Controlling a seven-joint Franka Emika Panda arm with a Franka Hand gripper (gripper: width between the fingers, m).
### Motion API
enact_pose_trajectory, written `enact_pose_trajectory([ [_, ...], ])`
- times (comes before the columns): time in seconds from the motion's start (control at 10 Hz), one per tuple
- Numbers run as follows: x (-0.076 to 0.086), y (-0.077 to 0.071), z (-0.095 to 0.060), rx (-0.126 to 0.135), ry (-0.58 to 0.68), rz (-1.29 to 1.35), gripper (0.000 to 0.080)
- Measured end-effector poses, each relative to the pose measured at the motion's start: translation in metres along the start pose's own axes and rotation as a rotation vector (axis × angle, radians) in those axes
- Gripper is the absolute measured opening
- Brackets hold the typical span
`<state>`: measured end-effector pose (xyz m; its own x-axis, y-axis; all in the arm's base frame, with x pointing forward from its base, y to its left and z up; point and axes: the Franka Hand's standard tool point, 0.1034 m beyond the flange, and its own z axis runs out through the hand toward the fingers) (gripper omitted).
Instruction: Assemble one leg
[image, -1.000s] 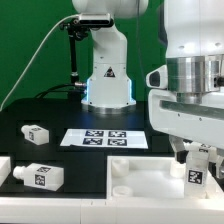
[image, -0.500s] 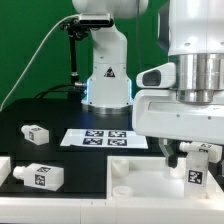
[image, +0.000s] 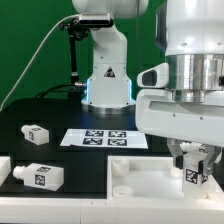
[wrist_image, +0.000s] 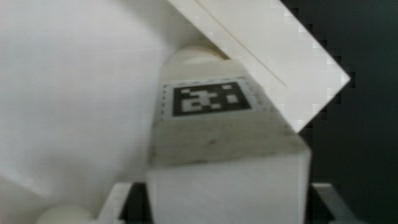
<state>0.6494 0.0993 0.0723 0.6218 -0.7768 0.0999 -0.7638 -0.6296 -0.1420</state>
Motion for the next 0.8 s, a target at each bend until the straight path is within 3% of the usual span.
enact_pose_trajectory([
  [0.4, -0.0005, 0.0048, 0.0001, -0.018, -0.018, 0.345, 0.029],
  [0.8, -0.0053, 0.0102, -0.0002, -0.039, -0.091, 0.933, 0.0291],
])
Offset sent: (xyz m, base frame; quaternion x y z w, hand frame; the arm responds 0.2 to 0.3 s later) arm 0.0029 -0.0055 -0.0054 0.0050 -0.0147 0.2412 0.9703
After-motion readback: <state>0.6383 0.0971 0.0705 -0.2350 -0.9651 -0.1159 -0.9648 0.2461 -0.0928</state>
